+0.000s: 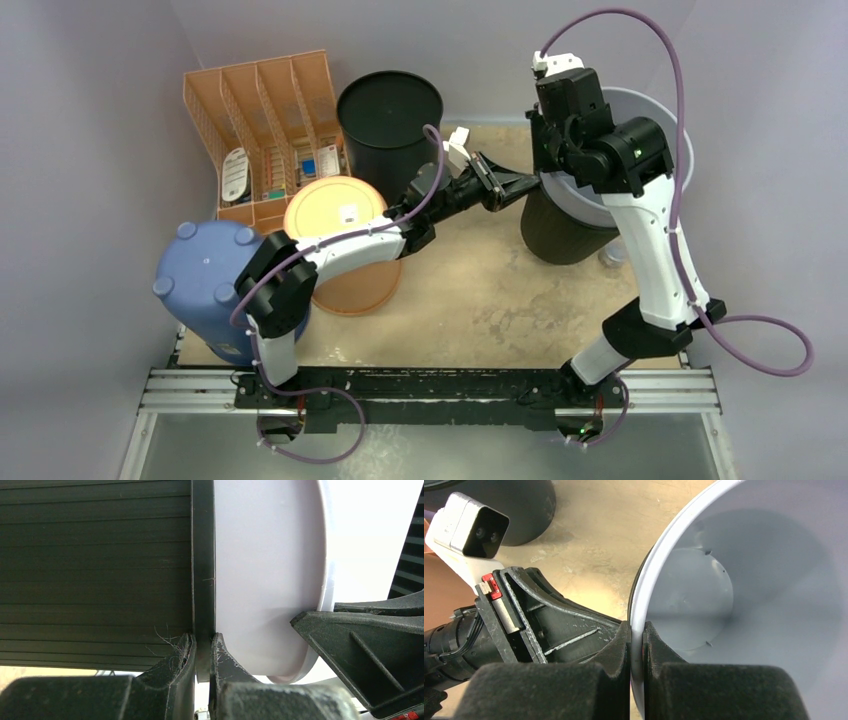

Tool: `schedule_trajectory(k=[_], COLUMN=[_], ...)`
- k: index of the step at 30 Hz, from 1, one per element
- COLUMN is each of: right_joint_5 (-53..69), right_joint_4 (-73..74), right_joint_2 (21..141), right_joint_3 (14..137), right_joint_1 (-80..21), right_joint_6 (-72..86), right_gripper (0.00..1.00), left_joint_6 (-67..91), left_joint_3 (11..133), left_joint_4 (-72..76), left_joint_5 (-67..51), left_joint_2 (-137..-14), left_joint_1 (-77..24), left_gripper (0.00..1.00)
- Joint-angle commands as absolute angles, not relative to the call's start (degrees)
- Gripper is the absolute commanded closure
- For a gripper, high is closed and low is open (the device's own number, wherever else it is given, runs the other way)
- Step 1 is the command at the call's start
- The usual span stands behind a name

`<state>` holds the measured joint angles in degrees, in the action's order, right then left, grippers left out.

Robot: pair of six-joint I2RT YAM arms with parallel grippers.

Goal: Turn the large container upside down
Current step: Adjust the container in the container.

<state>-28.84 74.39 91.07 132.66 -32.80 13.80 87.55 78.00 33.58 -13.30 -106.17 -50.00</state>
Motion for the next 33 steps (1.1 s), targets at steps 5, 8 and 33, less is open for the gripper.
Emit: schedule_trajectory(k=[5,8,33], right_joint_5=[-28.0,-30.0,-13.4], right_joint_4=[54.4,55.9,55.7], right_joint_2=[83.0,83.0,68.2], right_joint_3=[139.7,141.1,110.4], right_joint_1=[-35.3,-35.3,-35.3], right_joint_6=[12.2,11.2,-3.4], right_gripper=[1.00,1.00,1.00], left_joint_6=[84.3,82.1,76.7], left_joint_3=[71.1,70.7,74.5], left_joint_4=[12.7,9.3,5.6], left_joint_5=[-11.6,-10.4,-11.1], left_joint_2=[-113.4,-111.8,-105.6], left_joint_1=[-50.1,-49.9,-39.2], left_gripper=[1.00,1.00,1.00])
